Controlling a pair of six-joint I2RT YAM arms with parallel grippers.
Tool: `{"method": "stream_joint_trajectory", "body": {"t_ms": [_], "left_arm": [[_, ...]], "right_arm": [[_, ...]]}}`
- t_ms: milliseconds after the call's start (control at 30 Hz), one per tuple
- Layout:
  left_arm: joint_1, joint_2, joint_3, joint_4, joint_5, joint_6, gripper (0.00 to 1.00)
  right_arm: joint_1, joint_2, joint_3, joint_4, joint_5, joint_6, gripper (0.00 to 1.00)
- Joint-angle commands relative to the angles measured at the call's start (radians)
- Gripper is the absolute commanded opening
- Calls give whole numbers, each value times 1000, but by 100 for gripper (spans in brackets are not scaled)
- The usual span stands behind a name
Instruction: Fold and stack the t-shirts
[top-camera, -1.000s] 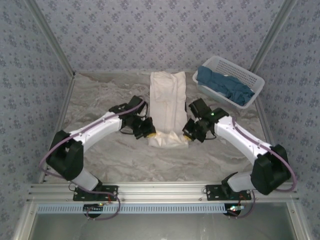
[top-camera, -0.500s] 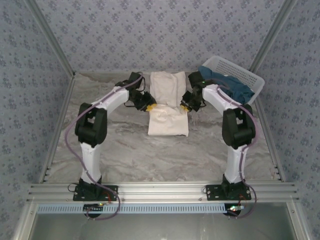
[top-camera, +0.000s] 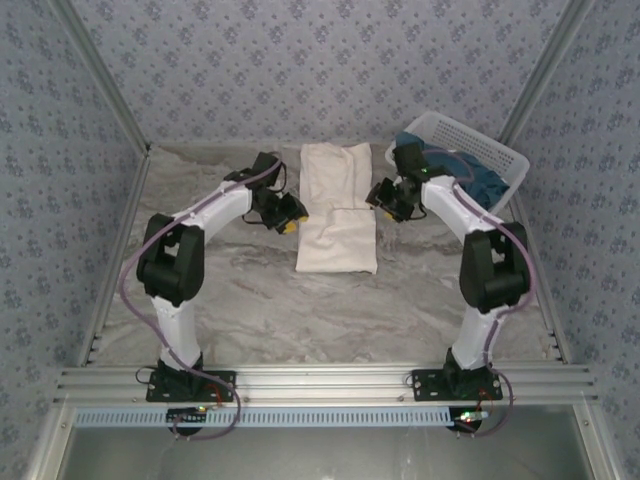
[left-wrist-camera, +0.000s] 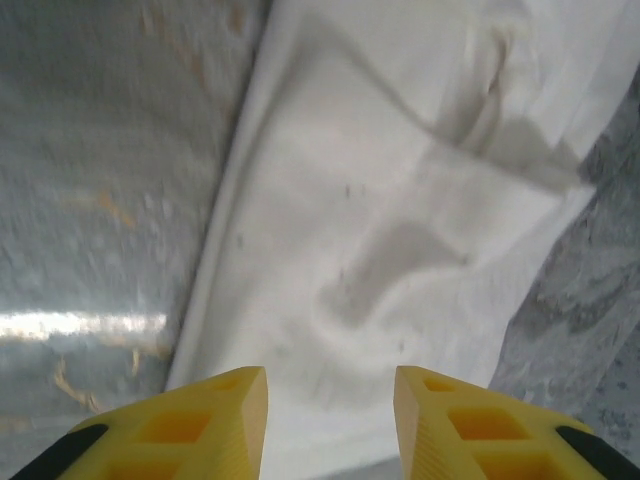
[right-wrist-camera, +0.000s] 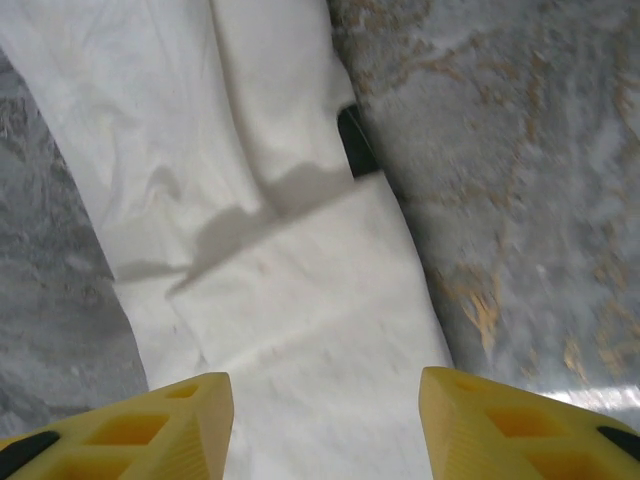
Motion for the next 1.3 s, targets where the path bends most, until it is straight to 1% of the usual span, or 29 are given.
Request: {"method": "stream_joint_trajectory", "body": {"t_ms": [0, 100, 200, 267, 400, 500, 600, 733, 800, 867, 933, 967, 1000, 1067, 1133, 1167, 1200, 1233, 1267], "left_arm": [[-33, -40, -91, 62, -7, -47, 37], [-42, -39, -124, 8, -45, -14, 38], [-41, -57, -164, -34, -66, 1, 41], [-42, -83, -217, -16, -50, -5, 42], [-46, -115, -319, 50, 4, -54, 43], [-53, -124, -376, 133, 41, -115, 47], [-67, -107, -391, 181, 53, -156, 47], [-94, -77, -384, 225, 66, -195, 47], [-105, -59, -377, 233, 68, -204, 47], [-110, -45, -368, 230, 61, -207, 44], [-106, -30, -354, 227, 50, -202, 37], [-107, -26, -346, 224, 43, -199, 32], [-103, -20, -337, 218, 39, -195, 24], [-98, -18, -323, 207, 30, -187, 11], [-98, -23, -313, 189, 23, -172, 3], [-98, -27, -307, 176, 22, -160, 0], [-99, -33, -304, 164, 21, -152, 0], [-98, -43, -304, 150, 20, -143, 0], [-99, -57, -308, 140, 18, -134, 0]], "right_arm": [[39, -101, -128, 22, 30, 20, 50], [64, -160, -232, 22, 21, 51, 50], [87, -194, -338, 22, -6, 82, 54], [94, -218, -411, 78, -46, 117, 57], [102, -234, -514, 162, -108, 181, 57], [96, -209, -530, 186, -133, 190, 57], [80, -175, -528, 215, -157, 195, 57], [75, -125, -507, 234, -176, 192, 51], [74, -103, -505, 245, -184, 199, 47], [74, -84, -503, 256, -188, 206, 43], [74, -70, -501, 269, -184, 210, 39], [74, -64, -496, 271, -181, 211, 36], [74, -57, -491, 273, -175, 211, 32], [73, -46, -474, 271, -165, 208, 21], [71, -46, -458, 267, -152, 209, 12], [71, -47, -449, 259, -147, 207, 7], [73, -52, -442, 248, -141, 203, 2], [74, -64, -433, 234, -128, 198, 0], [76, -83, -432, 221, -121, 195, 0]]}}
